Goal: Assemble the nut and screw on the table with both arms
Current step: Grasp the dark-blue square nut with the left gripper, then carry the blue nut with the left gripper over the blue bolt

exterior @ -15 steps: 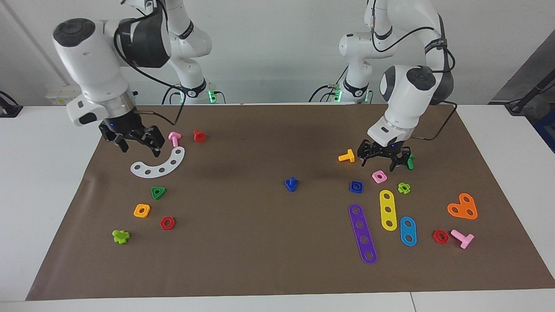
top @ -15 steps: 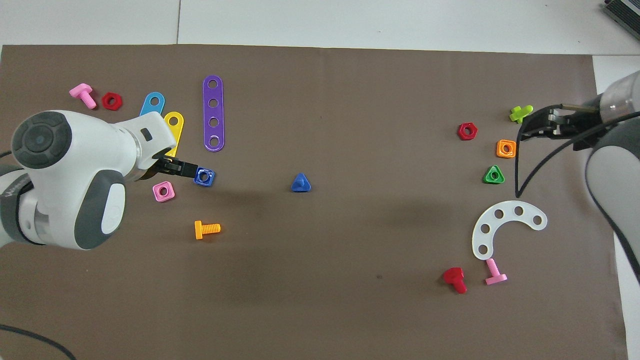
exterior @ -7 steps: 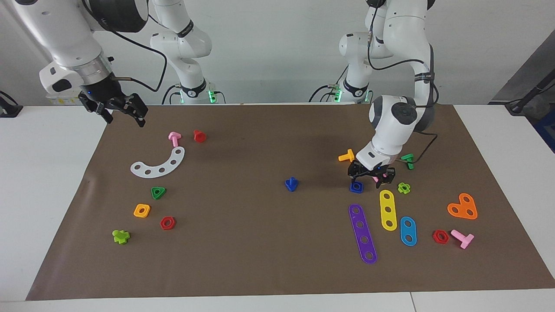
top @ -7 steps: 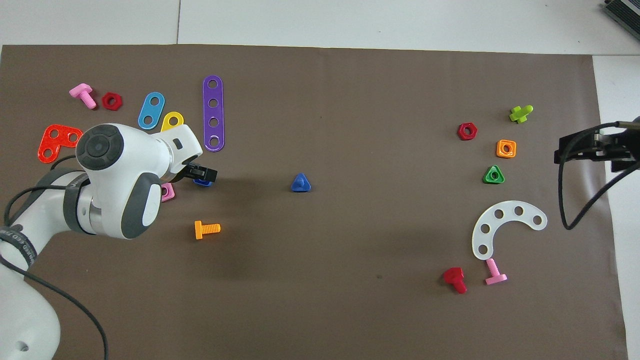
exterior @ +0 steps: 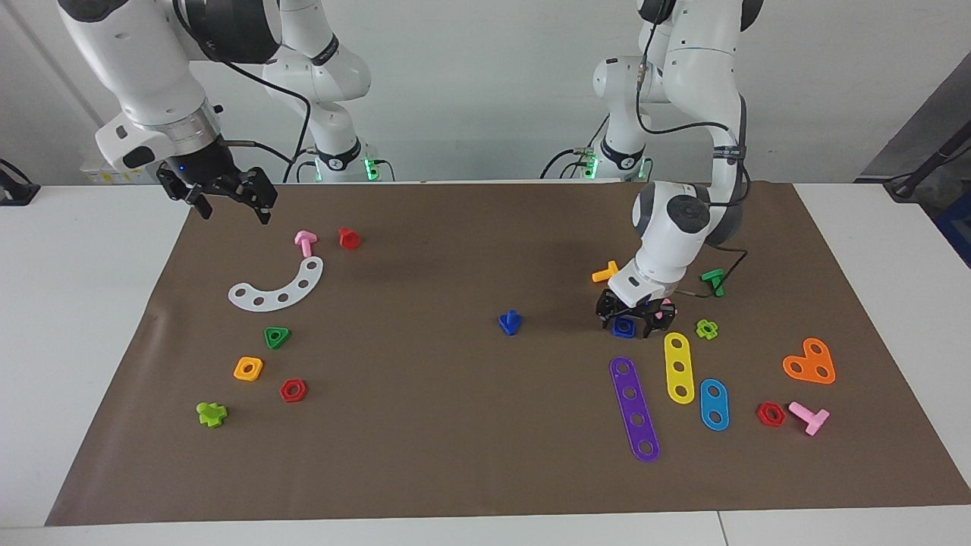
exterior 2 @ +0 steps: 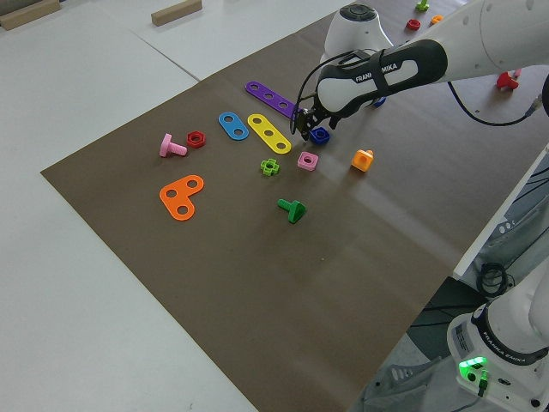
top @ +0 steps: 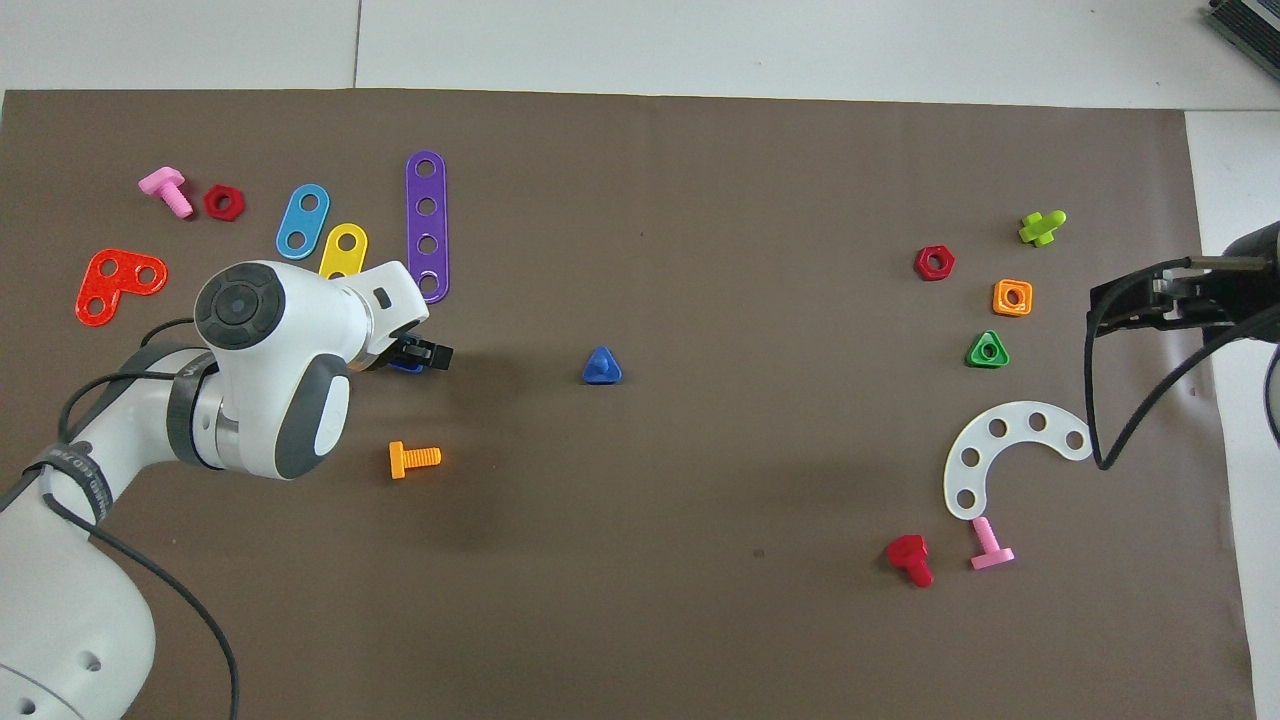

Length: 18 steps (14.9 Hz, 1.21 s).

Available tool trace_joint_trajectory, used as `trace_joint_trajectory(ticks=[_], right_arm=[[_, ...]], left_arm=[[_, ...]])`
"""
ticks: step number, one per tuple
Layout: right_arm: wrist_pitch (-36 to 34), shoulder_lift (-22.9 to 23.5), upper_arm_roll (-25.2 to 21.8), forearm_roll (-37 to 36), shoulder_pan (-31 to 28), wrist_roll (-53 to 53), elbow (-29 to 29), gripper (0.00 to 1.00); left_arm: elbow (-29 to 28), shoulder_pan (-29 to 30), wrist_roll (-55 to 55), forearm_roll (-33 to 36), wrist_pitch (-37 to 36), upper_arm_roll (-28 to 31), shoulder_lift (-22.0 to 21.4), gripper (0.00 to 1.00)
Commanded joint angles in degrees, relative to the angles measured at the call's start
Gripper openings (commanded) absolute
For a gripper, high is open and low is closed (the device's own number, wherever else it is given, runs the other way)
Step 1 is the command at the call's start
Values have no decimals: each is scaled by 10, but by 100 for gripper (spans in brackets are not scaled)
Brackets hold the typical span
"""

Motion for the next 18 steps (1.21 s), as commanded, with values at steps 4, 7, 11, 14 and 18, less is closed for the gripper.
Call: trace_joint_trajectory(ticks=[4,7,11,14,18], right_arm=[[-66,9,2,-6,-1,-24,66,100],[-62,9,1,15,-2,-17,62,100],[-62,8,0,35,-7,-13,53,100],[-48,4,-1,13,-1,-18,44,100],[-46,2,1,1,1,-21,37,100]], left_arm=[[-6,-7,-9,-4,-7,6,-16,0],[45,-14,-18,-3,-62,2,-18,0],[105,-56,-106,7,-81,0,-6,0],[141,-92,-208,54,-88,-7,8,0],[162,-138,-274,54,-100,-16,24,0]])
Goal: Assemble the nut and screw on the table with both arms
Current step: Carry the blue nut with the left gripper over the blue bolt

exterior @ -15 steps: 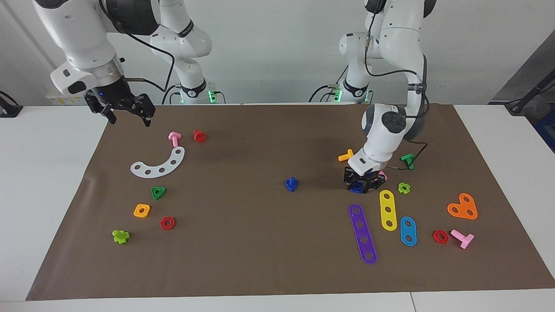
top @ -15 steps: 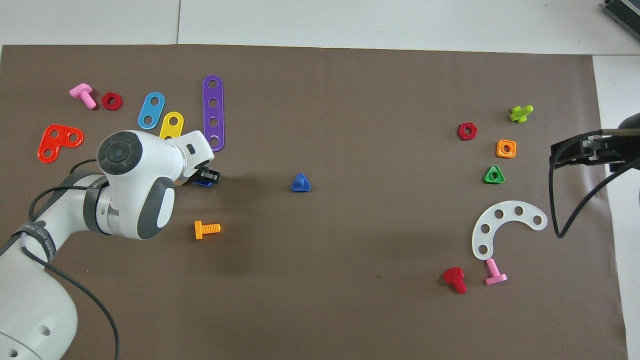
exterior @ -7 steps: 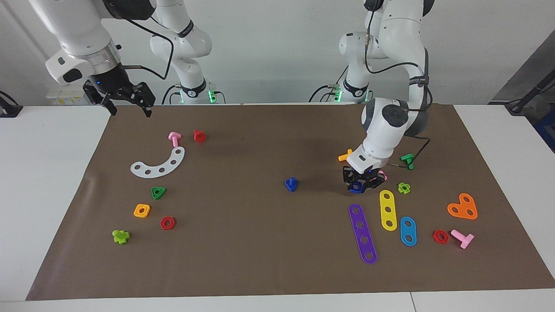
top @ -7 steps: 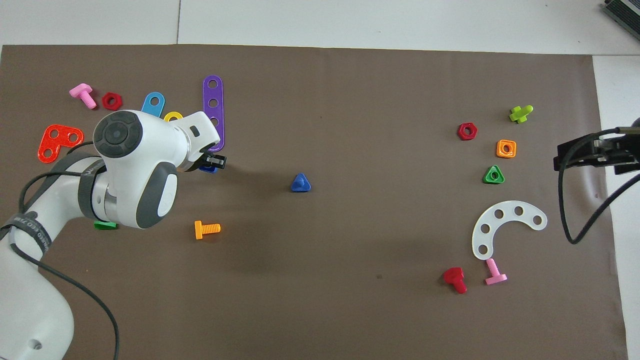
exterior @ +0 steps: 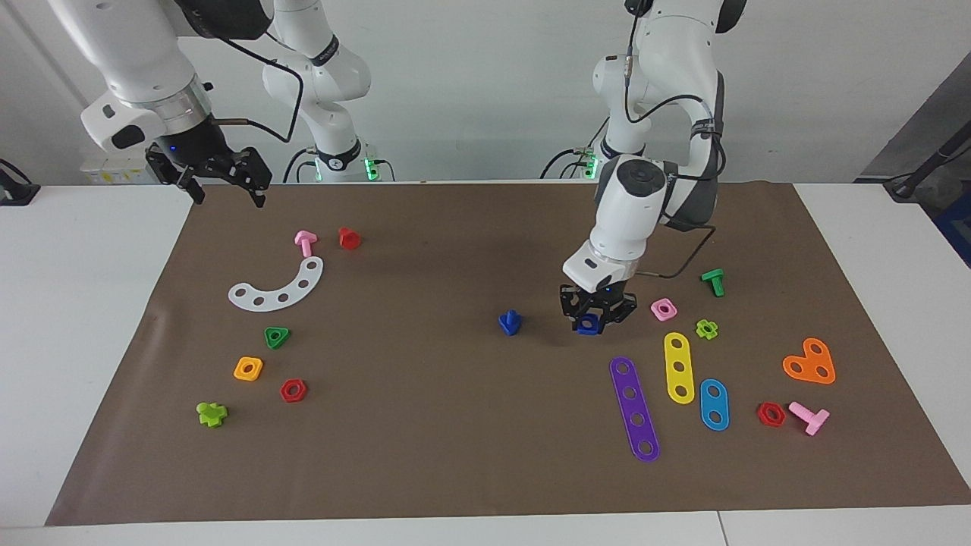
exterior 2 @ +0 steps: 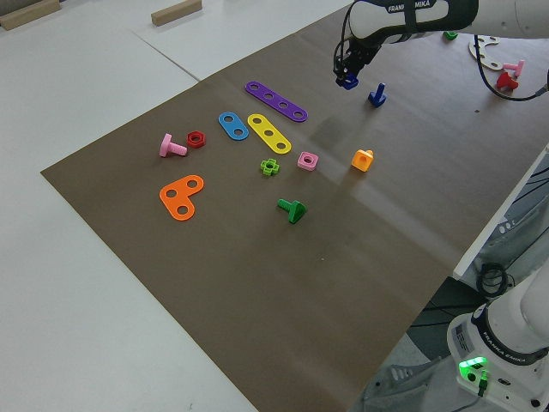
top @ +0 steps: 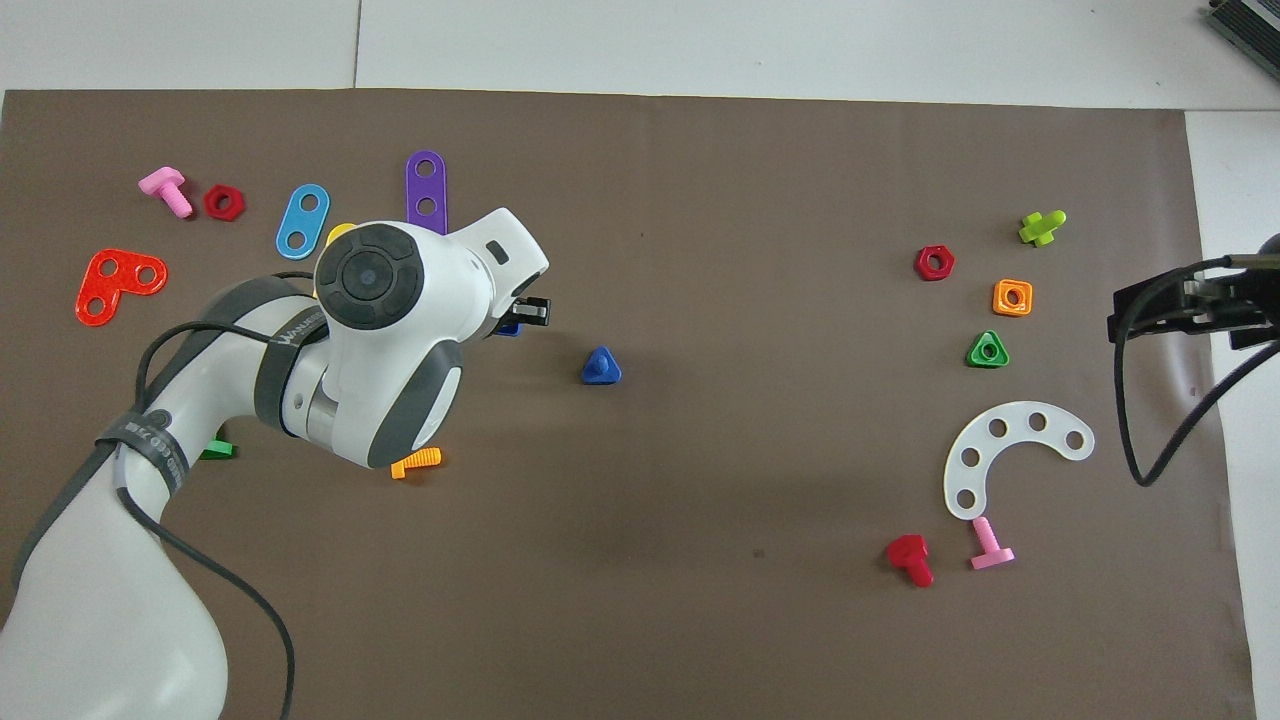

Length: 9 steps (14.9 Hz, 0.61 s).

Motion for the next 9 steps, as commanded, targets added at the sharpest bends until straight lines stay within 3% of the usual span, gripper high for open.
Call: trace_joint_trajectory(ticks=[1,9], right_arm=[[7,-5,1,-8,0,-11,-12,100],[2,-9,1,0,-1,-7,-20,100]], left_arm=[[23,-38,-45,12,-18,7,19,0],[58,-66,-47,53,-9,4,44,0]])
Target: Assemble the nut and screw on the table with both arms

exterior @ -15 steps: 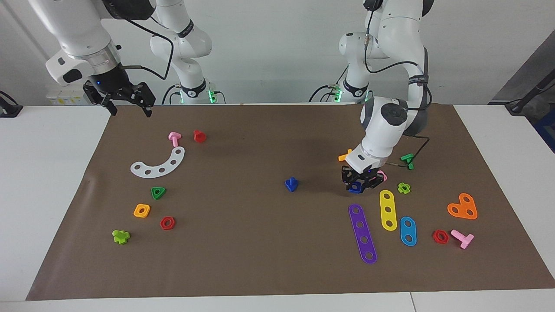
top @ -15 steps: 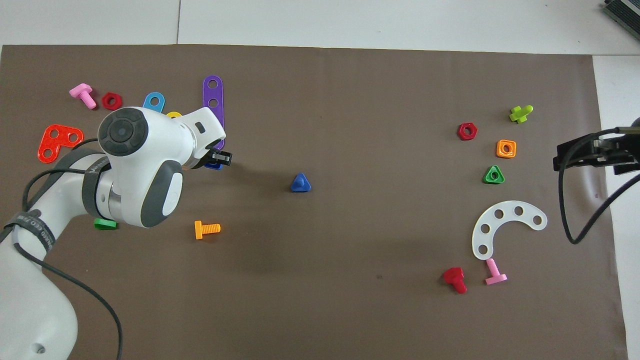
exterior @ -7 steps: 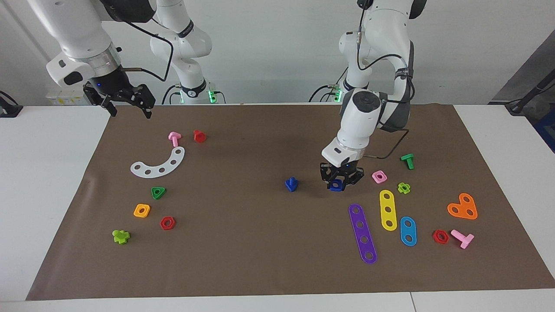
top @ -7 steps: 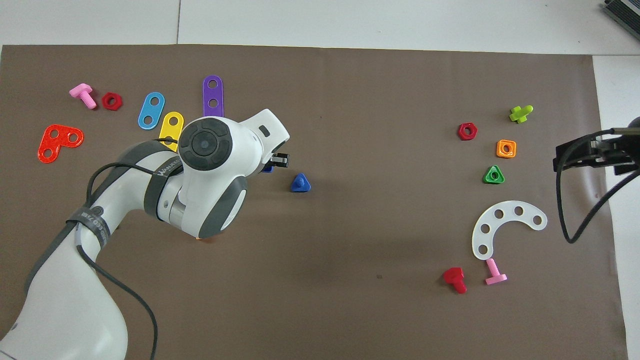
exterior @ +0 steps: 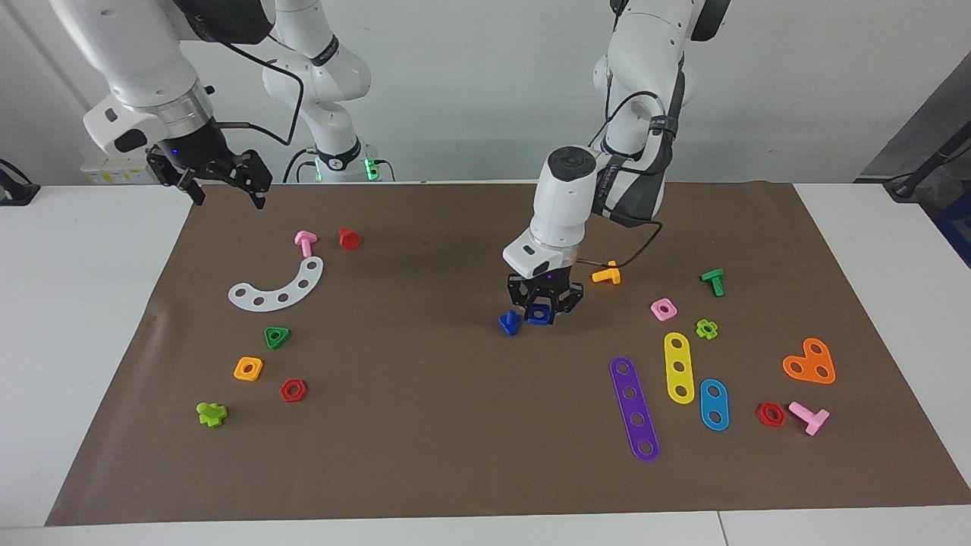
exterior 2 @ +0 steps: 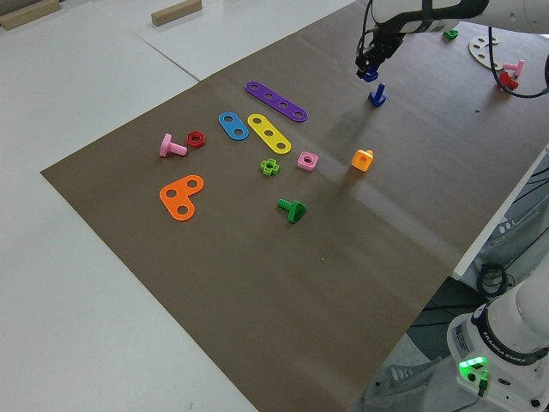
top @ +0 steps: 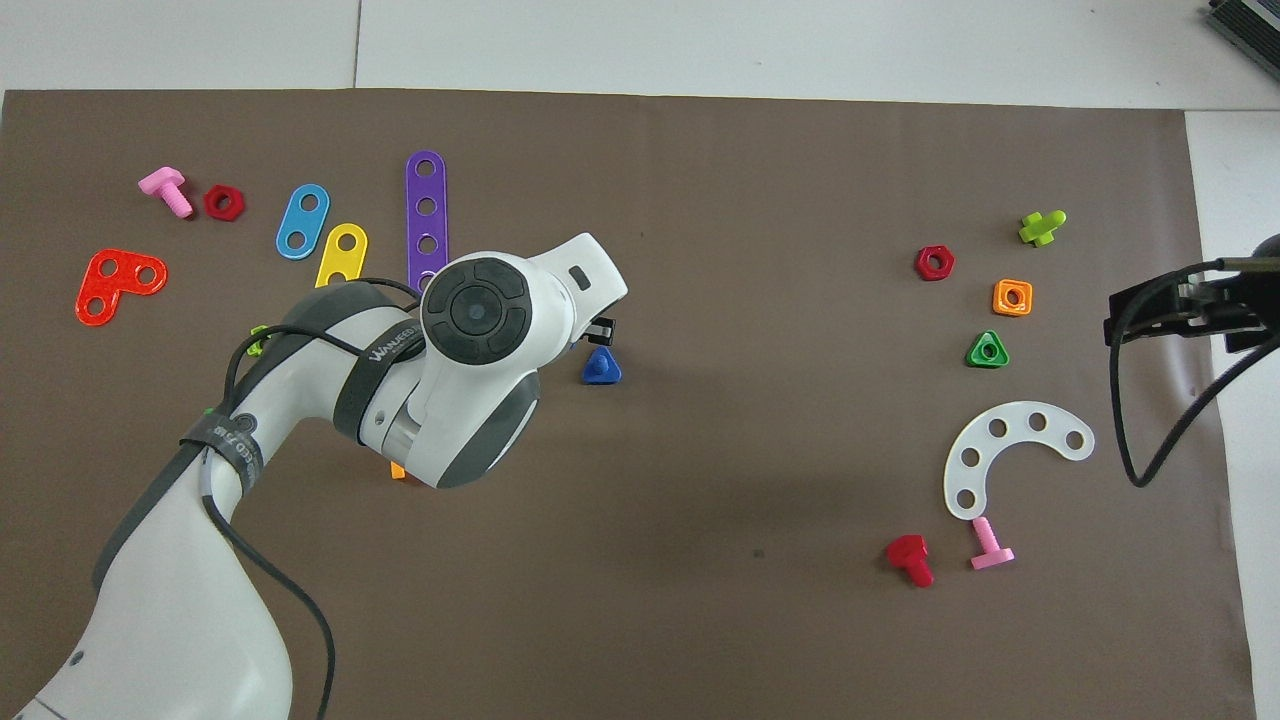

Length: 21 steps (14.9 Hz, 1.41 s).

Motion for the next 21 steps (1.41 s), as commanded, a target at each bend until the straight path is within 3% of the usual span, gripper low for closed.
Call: trace_joint_trajectory(ticks=[1,3,10,14,21], right_arm=[[3,-18,1,-1,-1,-11,-29,100],[28,-35,1,0,-1,-8,-54,100],[27,-36,1,0,-1,-8,-54,100],[26,-36,1,0,0,-11,-54,100],[26,-36,1,0,0,-10,-54,100]], left_arm=[[27,-17,-5,13,-3,3,28,0],[26,-17,-3,11,-3,3,30,0],[26,-14,-1,-11,-2,-10,51,0],[60,-14,-1,-28,-58,-11,51,0],[34,-16,-1,-51,-33,-17,49,0]])
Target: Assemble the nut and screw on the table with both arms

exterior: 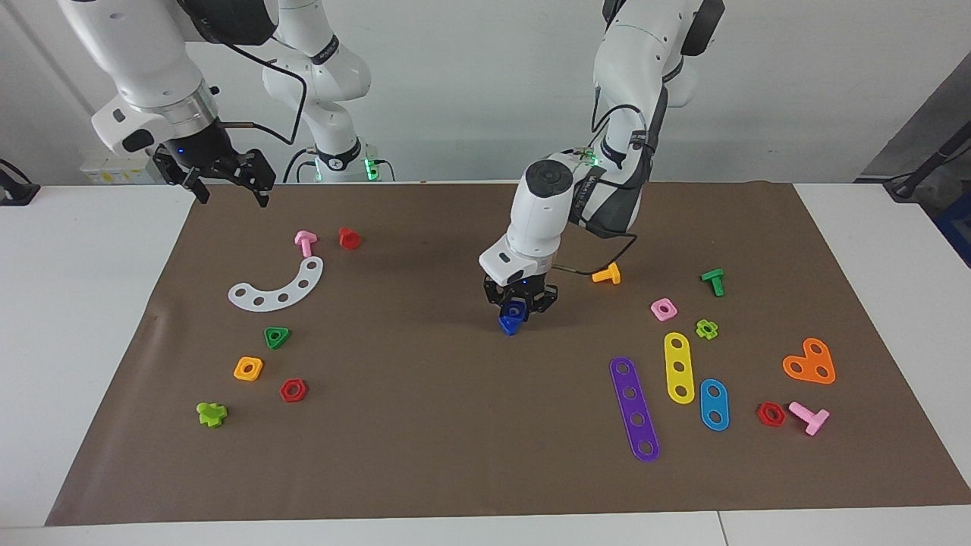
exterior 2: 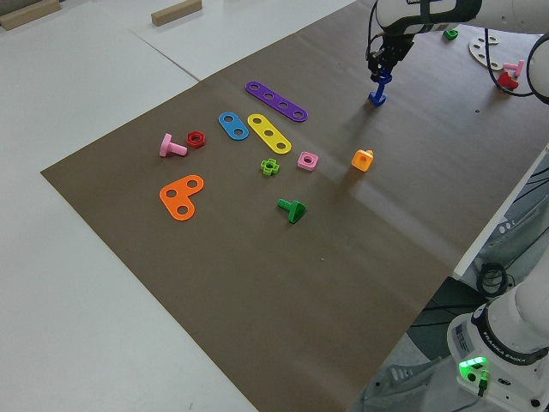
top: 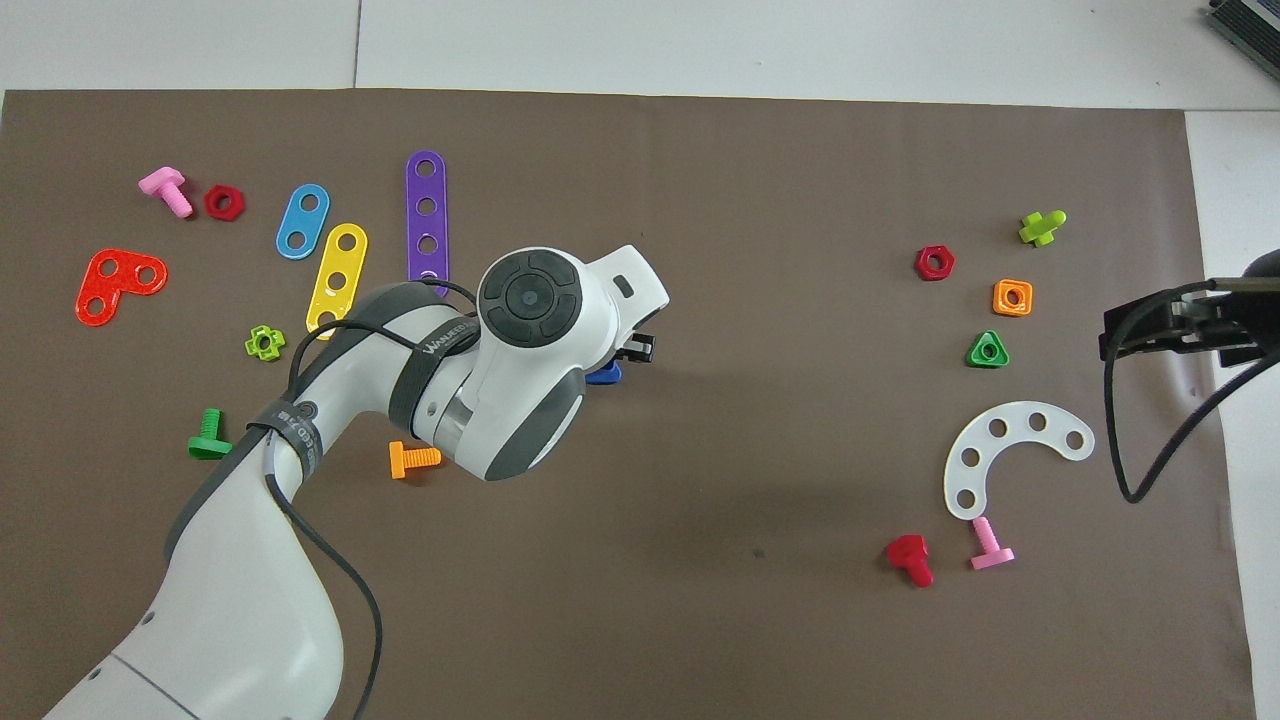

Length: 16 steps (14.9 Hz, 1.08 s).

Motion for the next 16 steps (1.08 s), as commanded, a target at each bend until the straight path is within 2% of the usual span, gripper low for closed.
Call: trace_joint_trajectory(ticks=[1,8,9,10,11,14,16], right_arm=[[14,-15,0,0,0,-10,-19,100],[14,-15,0,0,0,-10,-19,100],[14,-15,0,0,0,-11,-19,100],[14,-15,0,0,0,-10,-19,100],[14,-15,0,0,0,-10,-19,100],[14,-15,0,0,0,-10,-19,100],[14,-15,0,0,0,-10,-19,100]], left_arm=[[-14,-5,-2,-7,10,4,1,0],[-37,-5,-3,-7,42,5,-2,0],[-37,-5,-3,-7,42,5,-2,27],[-37,-5,-3,-6,45,5,-2,76],[-35,-6,-3,-6,43,5,-2,100],[-31,-7,-3,-6,34,5,-11,100],[-33,-2,-2,-6,18,6,-34,100]])
